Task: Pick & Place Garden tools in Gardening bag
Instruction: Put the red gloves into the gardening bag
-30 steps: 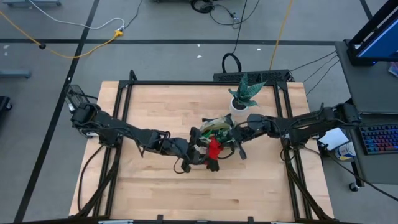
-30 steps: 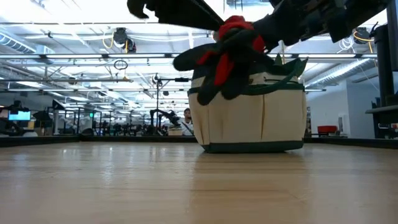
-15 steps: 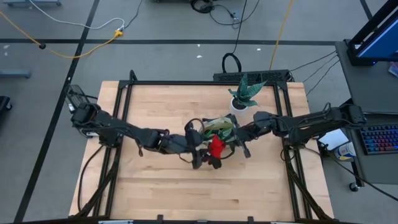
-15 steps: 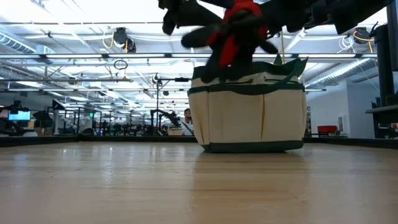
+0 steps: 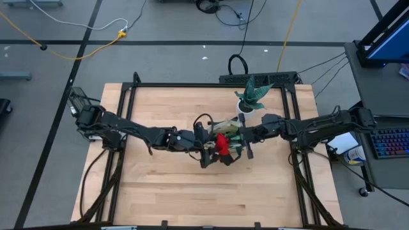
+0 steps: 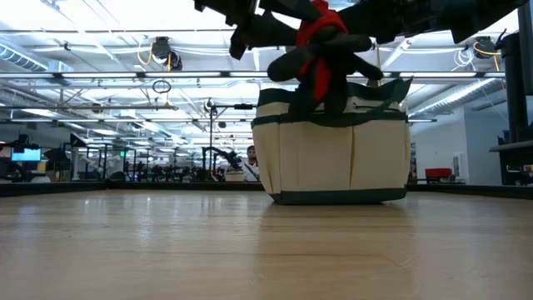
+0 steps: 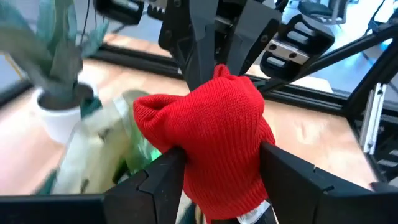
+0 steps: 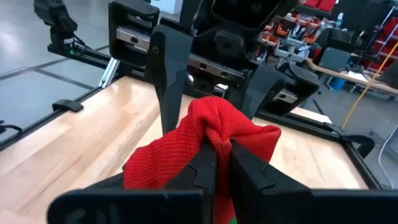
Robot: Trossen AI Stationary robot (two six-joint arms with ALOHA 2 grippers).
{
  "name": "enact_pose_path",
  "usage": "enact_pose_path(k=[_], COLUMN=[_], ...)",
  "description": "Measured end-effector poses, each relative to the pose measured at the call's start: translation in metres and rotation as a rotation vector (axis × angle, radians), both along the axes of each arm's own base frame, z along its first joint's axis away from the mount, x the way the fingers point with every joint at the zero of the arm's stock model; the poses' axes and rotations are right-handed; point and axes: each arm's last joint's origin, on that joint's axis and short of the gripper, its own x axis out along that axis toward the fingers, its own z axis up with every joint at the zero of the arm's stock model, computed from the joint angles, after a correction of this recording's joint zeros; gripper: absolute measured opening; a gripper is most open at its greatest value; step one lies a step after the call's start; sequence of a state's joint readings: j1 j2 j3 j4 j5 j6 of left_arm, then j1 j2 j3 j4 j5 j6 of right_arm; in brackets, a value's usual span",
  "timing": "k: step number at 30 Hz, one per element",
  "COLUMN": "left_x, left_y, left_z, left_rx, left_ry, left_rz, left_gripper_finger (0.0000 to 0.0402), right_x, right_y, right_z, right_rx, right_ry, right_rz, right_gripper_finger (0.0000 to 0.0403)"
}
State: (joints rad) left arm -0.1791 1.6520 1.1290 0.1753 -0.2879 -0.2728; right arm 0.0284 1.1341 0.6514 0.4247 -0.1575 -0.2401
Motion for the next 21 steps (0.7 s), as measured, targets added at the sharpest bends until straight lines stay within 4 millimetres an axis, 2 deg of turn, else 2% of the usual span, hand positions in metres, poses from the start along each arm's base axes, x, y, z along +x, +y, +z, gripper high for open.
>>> enact_pose_path(k=[3, 9, 11, 16, 21], left_x=[0.001, 0.004, 0.004, 0.004, -0.002], left_y=[0.005, 0.015, 0.017, 0.018, 0.014], left_z=[0.002, 0.003, 0.003, 0.003, 0.015], left_rx=[0.019, -0.01, -0.007, 0.011, 0.082], left_ry=[-0.016, -0.035, -0.032, -0.031, -0.064], left_rz=[-0.005, -0.054, -0.061, -0.065, -0.09], left_gripper_finger=[0.018, 0.005, 0.002, 0.003, 0.0015], right_x=[0.0, 0.0, 0.0, 0.0, 0.001], right_y=[0.0, 0.0, 0.0, 0.0, -0.001], right_z=[0.001, 0.003, 0.003, 0.002, 0.005], right_rx=[-0.01, -0.01, -0.009, -0.009, -0.001], right_ry=[-0.011, -0.037, -0.036, -0.021, -0.044], right_rz=[0.0, 0.001, 0.0, -0.002, -0.041], right_gripper_finger=[0.0015, 0.0017, 0.0021, 0.0054, 0.0096])
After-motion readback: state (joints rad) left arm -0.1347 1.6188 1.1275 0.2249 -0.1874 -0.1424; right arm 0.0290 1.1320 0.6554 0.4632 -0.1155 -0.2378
